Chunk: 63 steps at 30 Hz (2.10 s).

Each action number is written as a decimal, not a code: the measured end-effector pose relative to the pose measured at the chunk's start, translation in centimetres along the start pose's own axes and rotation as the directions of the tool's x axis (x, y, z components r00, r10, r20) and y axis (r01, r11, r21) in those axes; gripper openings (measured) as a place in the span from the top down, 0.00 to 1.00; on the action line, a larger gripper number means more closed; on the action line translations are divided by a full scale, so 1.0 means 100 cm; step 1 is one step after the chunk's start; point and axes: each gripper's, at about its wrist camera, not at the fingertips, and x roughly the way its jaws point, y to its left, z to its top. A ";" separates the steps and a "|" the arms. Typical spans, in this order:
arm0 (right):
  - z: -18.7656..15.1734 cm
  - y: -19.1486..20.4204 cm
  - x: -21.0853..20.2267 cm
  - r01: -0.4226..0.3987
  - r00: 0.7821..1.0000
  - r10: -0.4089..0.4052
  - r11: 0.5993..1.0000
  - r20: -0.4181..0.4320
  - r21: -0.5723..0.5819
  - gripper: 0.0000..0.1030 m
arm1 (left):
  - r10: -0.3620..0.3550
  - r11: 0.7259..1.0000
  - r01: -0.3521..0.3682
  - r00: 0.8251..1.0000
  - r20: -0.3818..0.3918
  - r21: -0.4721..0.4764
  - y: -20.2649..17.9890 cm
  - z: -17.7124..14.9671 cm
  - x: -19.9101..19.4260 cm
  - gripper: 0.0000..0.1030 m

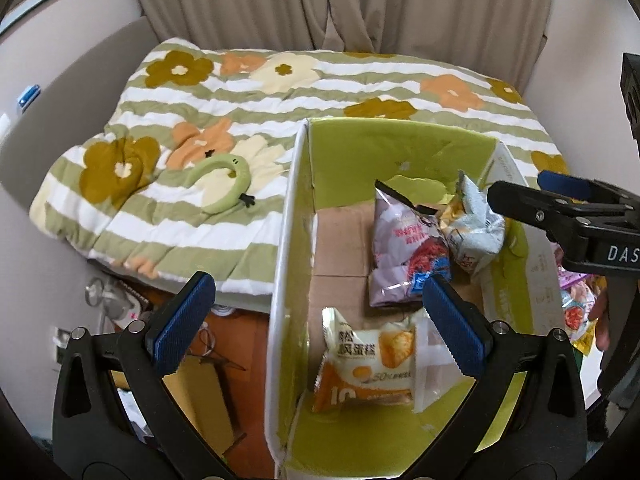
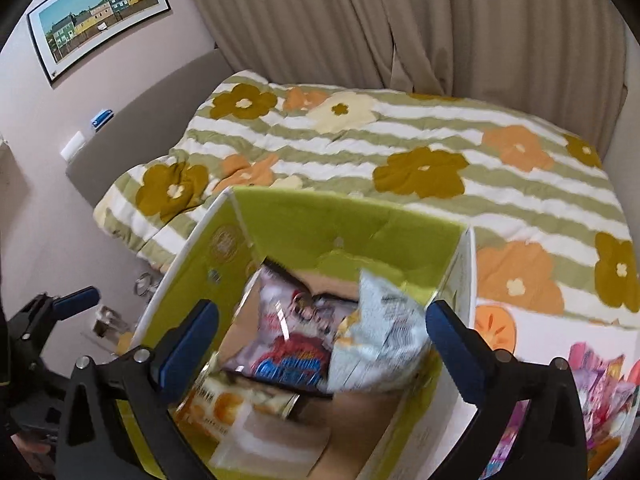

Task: Organize snacks
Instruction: 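Open both tools to release the packets into the box and withdraw, then grasp the blue-white packet with the left tool while the right tool grasps the green bar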

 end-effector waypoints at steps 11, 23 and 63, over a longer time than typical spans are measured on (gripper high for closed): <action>-0.026 0.017 -0.060 0.017 0.998 -0.017 1.000 0.064 0.005 0.00 | -0.044 0.999 0.045 0.996 0.077 -0.009 -0.004 -0.024 -0.055 0.01; -0.079 0.026 -0.152 0.133 0.974 -0.140 0.990 0.178 0.050 0.00 | -0.129 0.991 0.123 0.980 0.150 0.052 -0.026 -0.055 -0.114 0.01; -0.287 -0.182 -0.144 0.161 0.987 -0.155 0.941 -0.045 0.298 0.00 | -0.023 0.998 0.019 0.998 0.060 0.064 -0.278 -0.173 0.000 0.01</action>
